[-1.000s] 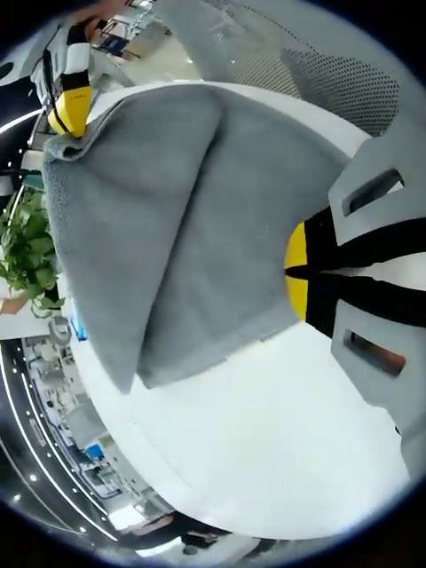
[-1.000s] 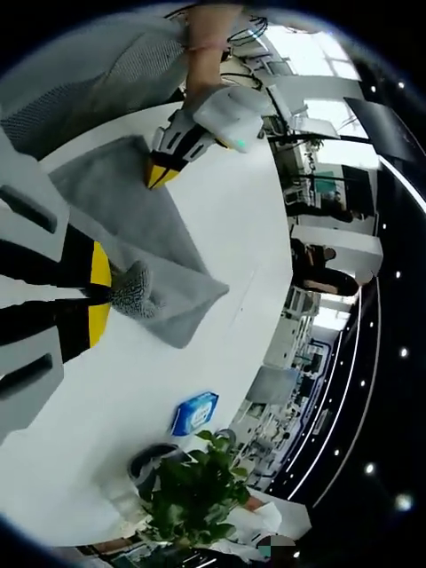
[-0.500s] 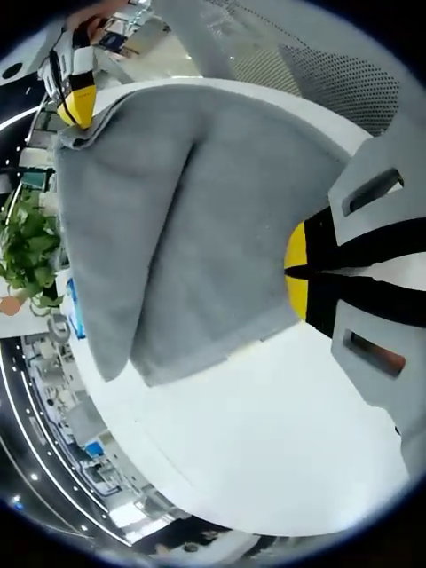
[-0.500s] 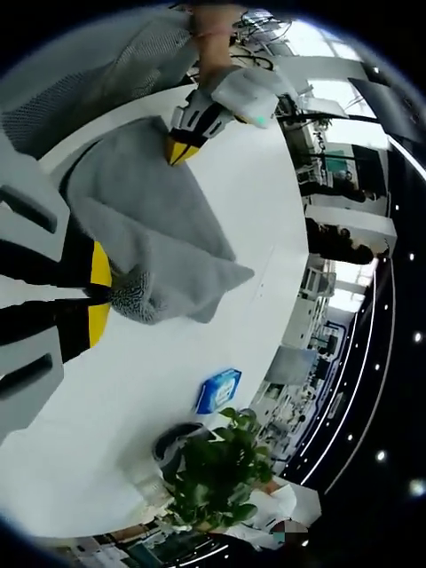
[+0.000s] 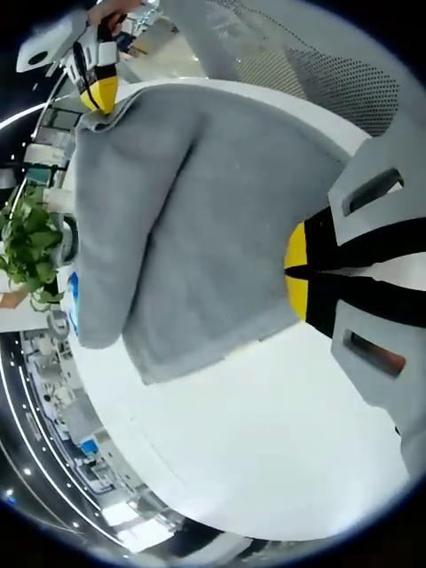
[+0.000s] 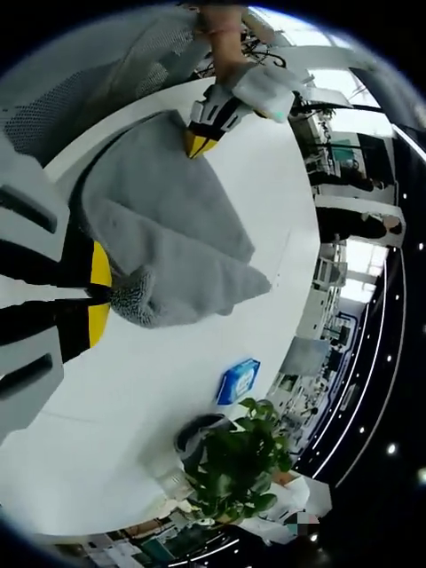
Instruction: Open the folded towel by lifting each exposed corner and separating the folded layers until the towel lies flat within the target outline without major curled edges
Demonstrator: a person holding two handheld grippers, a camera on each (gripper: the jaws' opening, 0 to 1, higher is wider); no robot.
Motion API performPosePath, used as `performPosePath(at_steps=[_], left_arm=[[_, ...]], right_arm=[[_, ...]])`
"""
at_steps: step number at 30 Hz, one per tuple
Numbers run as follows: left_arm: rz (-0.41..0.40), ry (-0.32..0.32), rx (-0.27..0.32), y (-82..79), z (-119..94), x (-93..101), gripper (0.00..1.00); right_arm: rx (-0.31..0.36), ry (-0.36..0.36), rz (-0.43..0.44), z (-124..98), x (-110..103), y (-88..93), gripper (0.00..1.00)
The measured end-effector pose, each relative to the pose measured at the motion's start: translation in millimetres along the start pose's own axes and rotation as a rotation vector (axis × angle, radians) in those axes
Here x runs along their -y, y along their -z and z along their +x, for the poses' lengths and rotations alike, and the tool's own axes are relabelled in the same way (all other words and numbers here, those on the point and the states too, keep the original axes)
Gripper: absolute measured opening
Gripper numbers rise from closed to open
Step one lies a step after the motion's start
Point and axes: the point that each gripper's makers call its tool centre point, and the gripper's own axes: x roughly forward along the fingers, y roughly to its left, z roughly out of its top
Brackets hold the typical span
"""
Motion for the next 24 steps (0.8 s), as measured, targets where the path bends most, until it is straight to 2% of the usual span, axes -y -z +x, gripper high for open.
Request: performPosePath(at_steps=[18, 24], left_arm=[[-0.001, 0.002, 0.005, 0.2, 0, 0.2, 0.00], [-0.001, 0.002, 0.006, 0.1, 0, -0.1, 0.00]], right_arm=[[-0.073, 0.018, 0.060, -3, 5, 29.3, 0.00], [-0.114, 0.025, 0.073, -4, 7, 45.6, 0.00]])
